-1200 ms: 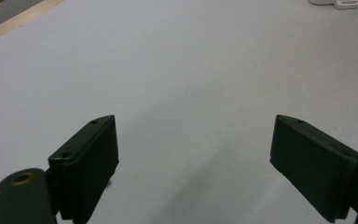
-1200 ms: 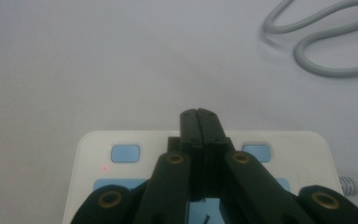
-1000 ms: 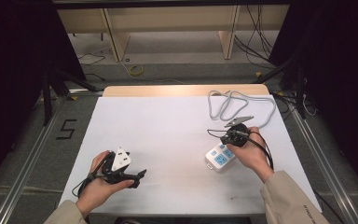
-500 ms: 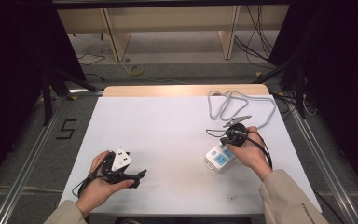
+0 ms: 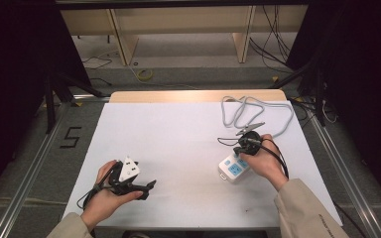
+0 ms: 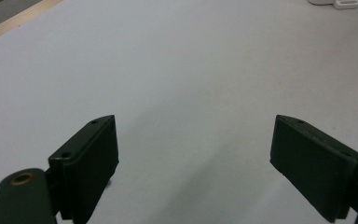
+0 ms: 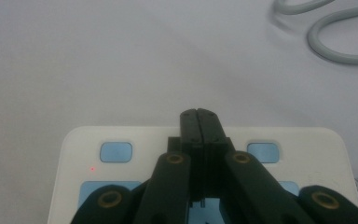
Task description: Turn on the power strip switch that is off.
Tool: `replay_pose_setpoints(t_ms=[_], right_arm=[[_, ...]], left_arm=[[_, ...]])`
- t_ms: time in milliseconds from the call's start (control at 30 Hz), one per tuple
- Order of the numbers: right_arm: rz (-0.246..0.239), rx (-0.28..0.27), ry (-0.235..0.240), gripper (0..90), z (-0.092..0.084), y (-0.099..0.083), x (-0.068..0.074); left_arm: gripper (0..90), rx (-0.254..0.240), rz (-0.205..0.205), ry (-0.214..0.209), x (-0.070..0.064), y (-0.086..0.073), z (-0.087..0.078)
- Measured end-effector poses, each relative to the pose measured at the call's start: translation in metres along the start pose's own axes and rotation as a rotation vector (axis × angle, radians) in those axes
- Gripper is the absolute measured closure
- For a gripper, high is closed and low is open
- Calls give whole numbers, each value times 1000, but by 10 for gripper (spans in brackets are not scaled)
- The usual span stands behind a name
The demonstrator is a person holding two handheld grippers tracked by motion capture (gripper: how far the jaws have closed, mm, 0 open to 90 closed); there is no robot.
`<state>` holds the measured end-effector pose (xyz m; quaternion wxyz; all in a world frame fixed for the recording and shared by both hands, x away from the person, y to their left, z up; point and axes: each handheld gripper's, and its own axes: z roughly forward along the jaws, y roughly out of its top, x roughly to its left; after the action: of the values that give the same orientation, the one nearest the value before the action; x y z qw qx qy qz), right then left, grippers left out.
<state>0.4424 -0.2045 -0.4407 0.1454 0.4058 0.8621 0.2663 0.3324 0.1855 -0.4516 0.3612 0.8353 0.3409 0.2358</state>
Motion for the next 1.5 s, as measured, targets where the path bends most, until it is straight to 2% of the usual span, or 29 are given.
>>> replay_pose_setpoints(t_ms=[1000,1200,1500], right_arm=[[2,37,-3,900,2,3,1],[-10,52,-17,900,3,4,3],[6,59,-9,900,4,5,2]], left_arm=[[147,1,2,-1,-1,0,1],[146,2,-1,0,-1,0,1],[146,2,-1,1,-1,0,1]])
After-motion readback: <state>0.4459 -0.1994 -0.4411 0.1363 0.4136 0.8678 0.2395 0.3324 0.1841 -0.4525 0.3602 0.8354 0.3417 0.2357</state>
